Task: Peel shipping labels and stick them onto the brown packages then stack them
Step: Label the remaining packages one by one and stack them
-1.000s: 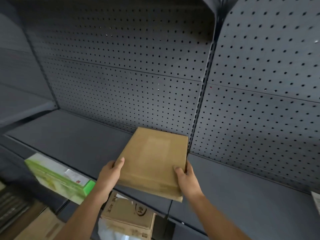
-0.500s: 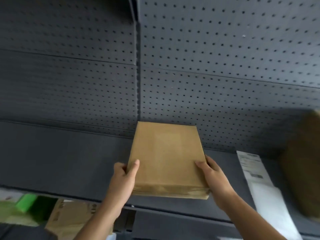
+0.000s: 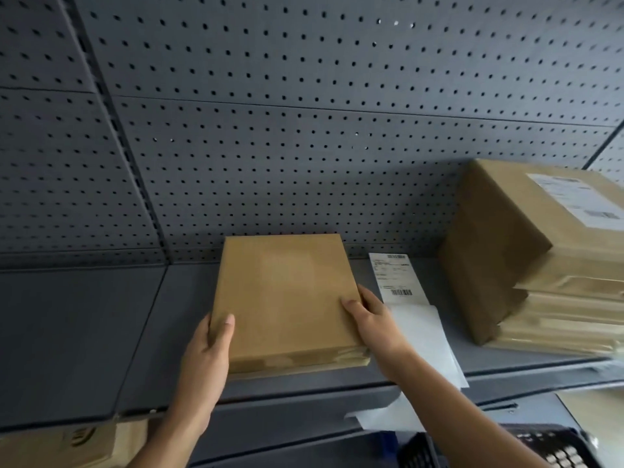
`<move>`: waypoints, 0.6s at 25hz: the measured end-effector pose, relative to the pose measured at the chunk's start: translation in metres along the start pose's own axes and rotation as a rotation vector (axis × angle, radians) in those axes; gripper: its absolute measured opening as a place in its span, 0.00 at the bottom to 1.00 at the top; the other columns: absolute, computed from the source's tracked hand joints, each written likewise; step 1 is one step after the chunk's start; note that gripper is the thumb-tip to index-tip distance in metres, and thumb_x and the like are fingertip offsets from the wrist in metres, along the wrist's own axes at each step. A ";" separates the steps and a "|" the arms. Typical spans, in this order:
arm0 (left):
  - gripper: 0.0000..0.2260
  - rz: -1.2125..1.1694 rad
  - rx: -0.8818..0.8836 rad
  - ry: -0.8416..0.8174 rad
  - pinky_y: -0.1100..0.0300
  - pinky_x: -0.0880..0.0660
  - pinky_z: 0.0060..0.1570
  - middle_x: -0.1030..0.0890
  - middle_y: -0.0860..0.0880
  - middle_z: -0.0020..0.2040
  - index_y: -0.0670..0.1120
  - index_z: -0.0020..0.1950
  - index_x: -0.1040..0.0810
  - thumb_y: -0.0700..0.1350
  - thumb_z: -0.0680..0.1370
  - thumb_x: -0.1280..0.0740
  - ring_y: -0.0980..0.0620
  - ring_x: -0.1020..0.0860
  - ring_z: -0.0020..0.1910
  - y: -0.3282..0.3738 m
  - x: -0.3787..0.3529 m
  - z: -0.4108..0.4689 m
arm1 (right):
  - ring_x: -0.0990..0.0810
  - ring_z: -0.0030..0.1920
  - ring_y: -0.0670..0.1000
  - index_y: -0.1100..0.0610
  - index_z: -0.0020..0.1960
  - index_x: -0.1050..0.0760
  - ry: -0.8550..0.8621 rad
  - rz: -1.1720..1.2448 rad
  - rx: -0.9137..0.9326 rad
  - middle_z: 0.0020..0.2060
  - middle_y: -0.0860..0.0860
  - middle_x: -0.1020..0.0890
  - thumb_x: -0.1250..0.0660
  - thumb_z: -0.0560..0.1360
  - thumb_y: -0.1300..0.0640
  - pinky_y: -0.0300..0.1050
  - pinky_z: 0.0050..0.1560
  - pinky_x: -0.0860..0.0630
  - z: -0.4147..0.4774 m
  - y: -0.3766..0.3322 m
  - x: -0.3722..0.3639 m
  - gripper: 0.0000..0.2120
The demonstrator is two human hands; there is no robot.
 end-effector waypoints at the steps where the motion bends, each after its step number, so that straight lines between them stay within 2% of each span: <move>1: 0.23 0.002 0.000 0.008 0.56 0.34 0.59 0.24 0.54 0.64 0.50 0.75 0.29 0.59 0.83 0.41 0.52 0.27 0.62 -0.001 0.000 0.000 | 0.18 0.55 0.48 0.39 0.63 0.26 -0.001 -0.017 0.015 0.56 0.43 0.17 0.35 0.79 0.48 0.53 0.62 0.22 0.001 -0.002 0.000 0.13; 4: 0.25 0.010 0.014 0.022 0.55 0.34 0.60 0.24 0.52 0.70 0.50 0.76 0.30 0.60 0.82 0.40 0.47 0.28 0.70 -0.004 0.001 -0.001 | 0.19 0.55 0.46 0.44 0.69 0.27 -0.003 -0.050 0.031 0.56 0.42 0.17 0.35 0.79 0.48 0.51 0.61 0.22 0.004 -0.003 0.000 0.18; 8: 0.25 0.001 0.022 0.007 0.55 0.35 0.60 0.25 0.54 0.65 0.50 0.76 0.31 0.60 0.82 0.40 0.49 0.27 0.67 -0.002 0.000 -0.003 | 0.22 0.58 0.44 0.44 0.69 0.29 -0.025 0.017 0.025 0.59 0.40 0.21 0.39 0.82 0.48 0.38 0.52 0.25 0.000 -0.009 0.006 0.15; 10: 0.26 0.044 -0.020 0.016 0.54 0.33 0.61 0.25 0.54 0.69 0.52 0.78 0.34 0.59 0.82 0.39 0.51 0.27 0.66 0.005 0.003 -0.005 | 0.28 0.65 0.44 0.49 0.73 0.31 0.024 -0.020 0.061 0.65 0.43 0.25 0.41 0.84 0.50 0.37 0.59 0.31 0.001 -0.009 0.027 0.18; 12: 0.28 0.156 -0.083 0.057 0.51 0.32 0.64 0.28 0.55 0.73 0.54 0.81 0.39 0.60 0.82 0.39 0.49 0.28 0.68 0.017 0.011 -0.006 | 0.31 0.71 0.47 0.52 0.75 0.32 0.127 -0.186 0.127 0.71 0.47 0.28 0.40 0.84 0.54 0.39 0.68 0.37 0.005 -0.008 0.063 0.20; 15: 0.30 0.387 -0.282 0.086 0.45 0.32 0.70 0.33 0.54 0.78 0.56 0.82 0.43 0.61 0.81 0.41 0.46 0.30 0.73 0.051 0.008 -0.011 | 0.31 0.73 0.53 0.54 0.75 0.33 0.204 -0.547 0.183 0.74 0.53 0.31 0.39 0.81 0.61 0.43 0.72 0.36 0.014 0.003 0.113 0.22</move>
Point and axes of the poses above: each hand's wrist, its own z-axis towards the middle knuckle, its own x-axis out of the back of the hand, y = z × x, the point moved 8 cm from there along z, towards the middle knuckle
